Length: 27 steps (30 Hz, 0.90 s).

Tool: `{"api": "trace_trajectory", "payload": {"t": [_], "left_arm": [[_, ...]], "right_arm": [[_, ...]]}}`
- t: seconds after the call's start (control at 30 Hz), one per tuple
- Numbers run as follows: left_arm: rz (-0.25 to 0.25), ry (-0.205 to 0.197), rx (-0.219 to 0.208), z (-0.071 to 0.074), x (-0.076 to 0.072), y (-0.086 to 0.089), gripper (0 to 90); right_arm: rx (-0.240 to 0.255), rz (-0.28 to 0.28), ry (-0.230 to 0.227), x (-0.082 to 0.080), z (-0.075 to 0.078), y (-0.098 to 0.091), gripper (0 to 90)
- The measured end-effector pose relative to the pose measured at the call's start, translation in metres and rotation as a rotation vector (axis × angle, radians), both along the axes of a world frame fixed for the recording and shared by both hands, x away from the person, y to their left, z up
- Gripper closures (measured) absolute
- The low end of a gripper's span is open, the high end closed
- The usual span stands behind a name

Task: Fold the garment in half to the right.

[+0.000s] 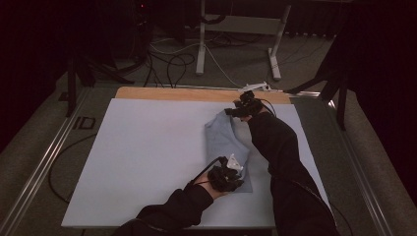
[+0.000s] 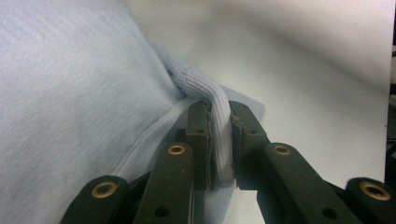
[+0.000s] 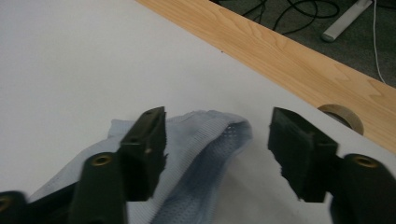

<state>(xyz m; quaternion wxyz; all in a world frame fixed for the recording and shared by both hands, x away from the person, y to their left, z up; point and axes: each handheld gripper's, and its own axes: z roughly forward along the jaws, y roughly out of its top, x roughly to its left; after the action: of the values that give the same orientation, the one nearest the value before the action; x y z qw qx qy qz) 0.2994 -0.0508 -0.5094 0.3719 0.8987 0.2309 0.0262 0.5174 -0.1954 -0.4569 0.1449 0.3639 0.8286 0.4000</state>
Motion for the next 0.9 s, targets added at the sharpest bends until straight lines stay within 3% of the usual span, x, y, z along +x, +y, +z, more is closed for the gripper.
{"api": "trace_trajectory", "payload": {"t": [0.1,0.23,0.43,0.7,0.9], "left_arm": [[-0.005,-0.007,0.015,-0.001,0.0,-0.007,79.2],[-0.005,-0.003,0.048,0.0,0.002,-0.017,84.6],[-0.013,-0.002,0.028,0.006,0.003,-0.026,84.6],[-0.063,0.036,0.016,-0.007,-0.001,-0.032,70.2],[-0.121,0.058,0.025,-0.008,-0.01,-0.032,63.1]], "right_arm": [[0.006,-0.004,0.009,-0.002,-0.002,-0.001,28.5],[0.007,-0.016,0.015,-0.003,-0.005,-0.002,27.3],[0.012,-0.02,0.011,-0.005,-0.006,-0.002,27.3],[0.023,-0.008,0.013,-0.005,-0.007,0.0,24.7],[0.058,0.007,0.037,-0.003,-0.008,-0.002,14.0]]}}
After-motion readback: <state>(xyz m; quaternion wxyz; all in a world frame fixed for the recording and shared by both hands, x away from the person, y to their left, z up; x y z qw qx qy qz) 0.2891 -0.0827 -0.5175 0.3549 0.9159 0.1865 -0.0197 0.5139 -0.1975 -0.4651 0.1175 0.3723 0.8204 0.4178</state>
